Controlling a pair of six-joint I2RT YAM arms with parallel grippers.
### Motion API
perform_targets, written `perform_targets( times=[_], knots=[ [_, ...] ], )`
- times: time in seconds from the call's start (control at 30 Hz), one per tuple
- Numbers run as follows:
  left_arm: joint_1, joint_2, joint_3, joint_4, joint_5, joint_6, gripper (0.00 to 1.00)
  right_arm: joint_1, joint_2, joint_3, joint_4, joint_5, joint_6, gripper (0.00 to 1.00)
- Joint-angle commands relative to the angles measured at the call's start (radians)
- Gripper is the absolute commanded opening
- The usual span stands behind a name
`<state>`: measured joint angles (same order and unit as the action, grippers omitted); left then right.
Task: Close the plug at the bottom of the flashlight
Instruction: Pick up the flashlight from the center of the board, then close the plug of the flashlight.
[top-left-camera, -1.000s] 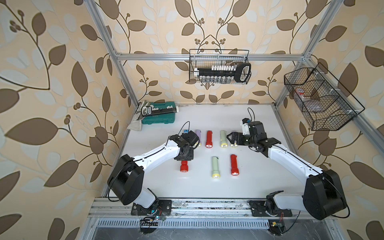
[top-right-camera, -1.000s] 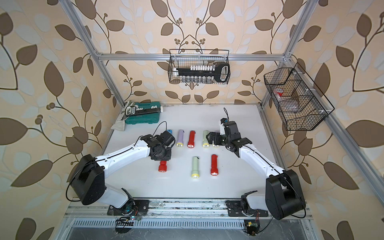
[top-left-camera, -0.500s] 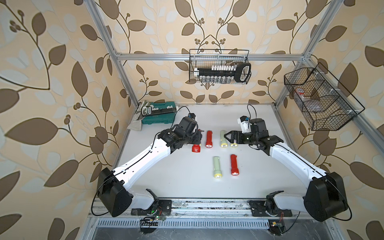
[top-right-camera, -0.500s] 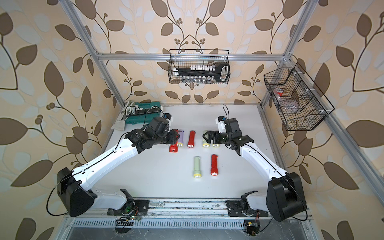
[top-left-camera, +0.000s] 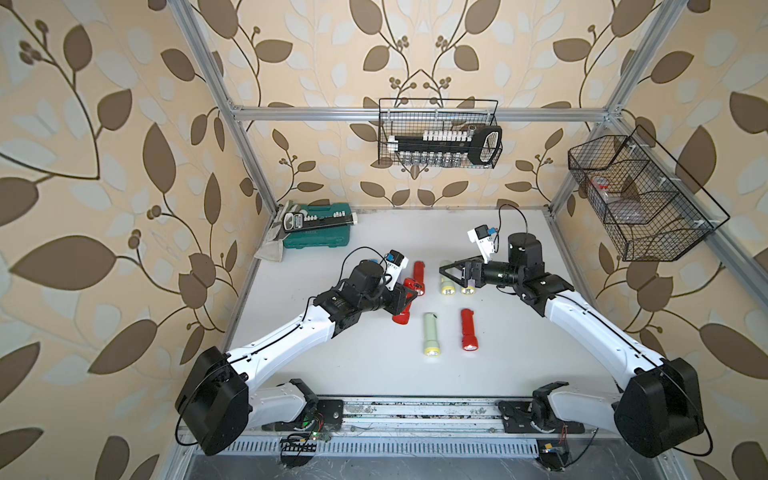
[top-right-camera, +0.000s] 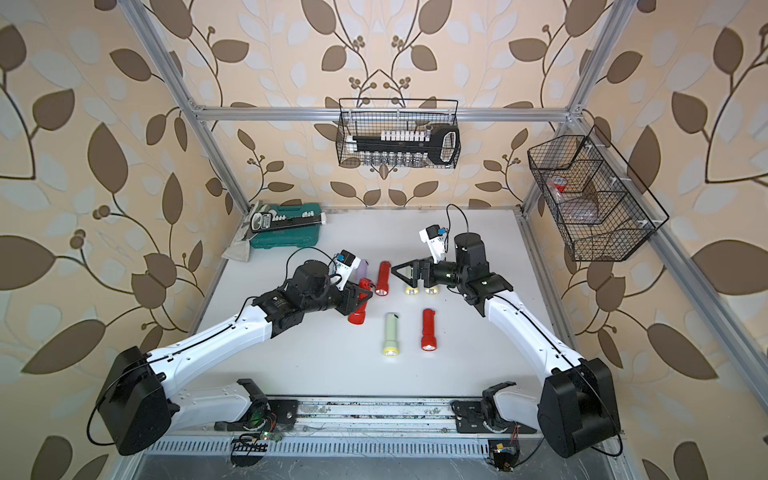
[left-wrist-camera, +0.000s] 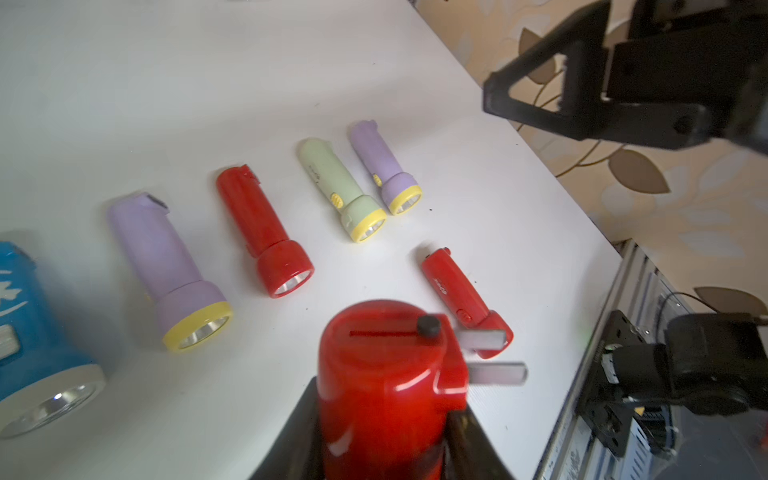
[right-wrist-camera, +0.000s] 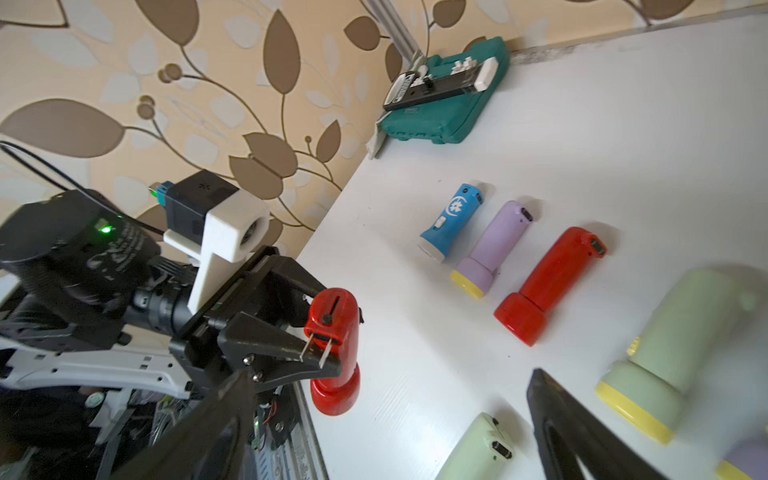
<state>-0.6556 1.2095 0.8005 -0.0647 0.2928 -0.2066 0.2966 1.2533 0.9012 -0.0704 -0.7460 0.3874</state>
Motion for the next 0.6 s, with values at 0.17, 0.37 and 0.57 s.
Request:
perform_targets(
  times=[0.17,0.37,0.57],
  knots=[
    [-0.013,-0.14,-0.146,0.326,0.21,0.176,0.0,0.119,0.049,-0.009,0.078,-0.24,-0.063,0.93],
    [-0.012,-0.241,-0.192,0.302,0.28,0.327,0.0,0.149,0.076,-0.019,0.122,-0.348,-0.07,0.87],
    [-0.012,-0.27,-0.233,0.347,0.362,0.373,0.0,0.173,0.078,-0.02,0.136,-0.372,-0.093,0.77]
  ],
)
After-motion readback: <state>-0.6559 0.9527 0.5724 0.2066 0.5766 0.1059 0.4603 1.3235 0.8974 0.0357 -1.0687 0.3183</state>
